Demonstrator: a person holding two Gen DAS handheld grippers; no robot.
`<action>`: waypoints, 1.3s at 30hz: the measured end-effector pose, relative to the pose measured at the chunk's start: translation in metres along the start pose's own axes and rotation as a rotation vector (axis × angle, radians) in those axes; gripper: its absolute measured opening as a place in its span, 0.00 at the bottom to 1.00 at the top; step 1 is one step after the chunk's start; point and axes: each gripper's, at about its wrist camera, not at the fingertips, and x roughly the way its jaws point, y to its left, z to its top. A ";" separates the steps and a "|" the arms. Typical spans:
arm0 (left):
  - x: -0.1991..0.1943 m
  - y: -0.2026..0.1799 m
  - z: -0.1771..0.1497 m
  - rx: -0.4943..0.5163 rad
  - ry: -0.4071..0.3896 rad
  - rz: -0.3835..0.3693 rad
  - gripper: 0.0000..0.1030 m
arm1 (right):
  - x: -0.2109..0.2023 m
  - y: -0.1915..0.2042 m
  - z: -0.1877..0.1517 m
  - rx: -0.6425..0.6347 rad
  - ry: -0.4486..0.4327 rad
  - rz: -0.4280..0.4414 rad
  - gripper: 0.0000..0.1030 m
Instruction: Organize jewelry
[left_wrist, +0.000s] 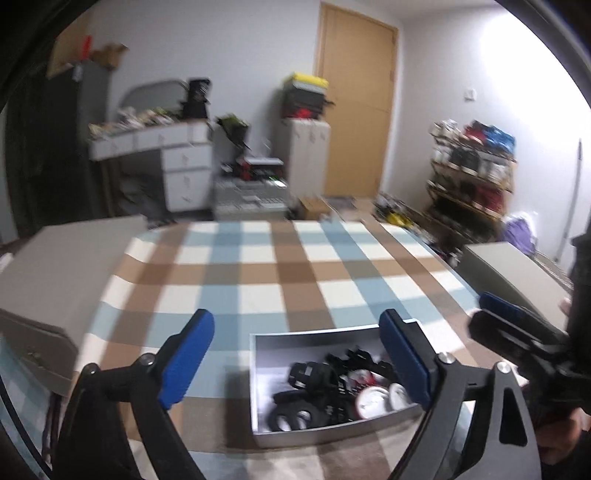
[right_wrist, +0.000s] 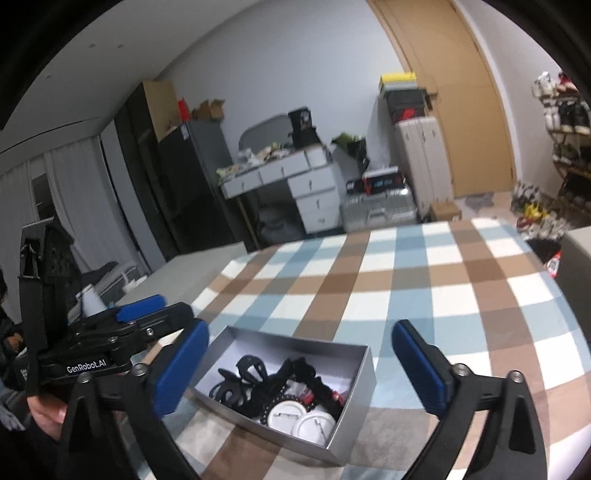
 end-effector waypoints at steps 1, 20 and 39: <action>0.000 0.001 -0.002 0.001 -0.017 0.026 0.94 | -0.001 0.001 -0.001 -0.004 -0.008 -0.003 1.00; -0.002 0.005 -0.050 0.004 -0.101 0.219 0.99 | -0.004 0.014 -0.045 -0.162 0.001 -0.126 1.00; -0.011 -0.002 -0.055 0.015 -0.133 0.204 0.99 | -0.002 0.012 -0.046 -0.158 0.021 -0.152 1.00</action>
